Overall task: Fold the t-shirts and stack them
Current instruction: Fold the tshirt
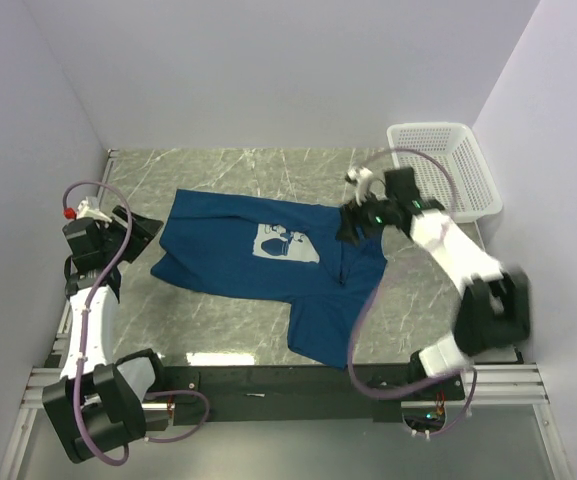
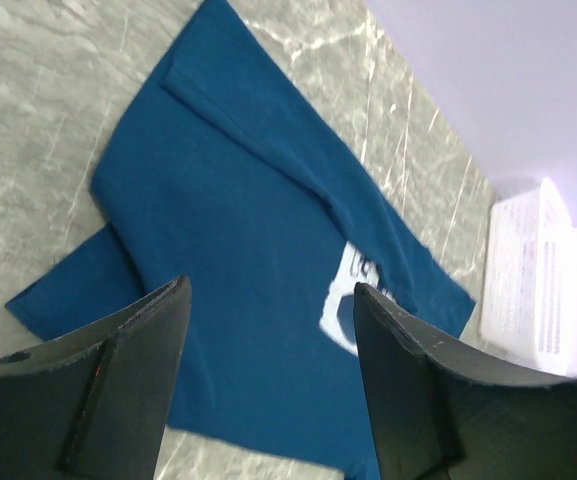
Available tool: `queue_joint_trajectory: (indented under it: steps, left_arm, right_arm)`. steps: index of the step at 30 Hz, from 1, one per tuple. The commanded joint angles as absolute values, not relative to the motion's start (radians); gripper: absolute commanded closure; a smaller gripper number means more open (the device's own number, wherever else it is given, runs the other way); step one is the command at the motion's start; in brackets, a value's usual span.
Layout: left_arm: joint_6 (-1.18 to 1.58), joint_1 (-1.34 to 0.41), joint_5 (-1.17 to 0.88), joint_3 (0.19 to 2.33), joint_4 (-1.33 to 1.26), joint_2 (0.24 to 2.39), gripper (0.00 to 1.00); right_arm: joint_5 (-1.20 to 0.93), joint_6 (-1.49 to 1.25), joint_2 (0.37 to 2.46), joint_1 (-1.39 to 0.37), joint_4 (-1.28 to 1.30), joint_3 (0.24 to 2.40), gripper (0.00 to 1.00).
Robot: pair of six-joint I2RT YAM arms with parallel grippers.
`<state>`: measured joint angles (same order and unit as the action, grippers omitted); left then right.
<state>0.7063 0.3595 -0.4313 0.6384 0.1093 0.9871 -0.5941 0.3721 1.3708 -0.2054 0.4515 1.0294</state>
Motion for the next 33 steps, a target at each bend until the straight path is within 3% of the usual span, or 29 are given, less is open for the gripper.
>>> queue_joint_trajectory:
  steps: [1,7,15,23,33]
  left_arm:
    - [0.649,0.364,-0.486,0.647,0.159,0.921,0.29]
    - [0.637,0.364,-0.546,0.606,0.19,0.853,0.29]
    - [0.629,0.364,-0.575,0.597,0.193,0.842,0.29]
    - [0.63,0.364,-0.575,0.595,0.189,0.848,0.29]
    - [0.632,0.365,-0.583,0.592,0.183,0.856,0.29]
  right_arm:
    - [-0.631,0.187,1.695,-0.21,0.541,1.216,0.29]
    - [-0.509,0.078,1.908,-0.21,0.555,1.357,0.33]
    - [-0.514,0.041,2.0,-0.215,0.551,1.382,0.39]
    - [-0.565,0.048,2.011,-0.219,0.571,1.39,0.52]
    - [-0.545,0.08,1.885,-0.238,0.534,1.345,0.77]
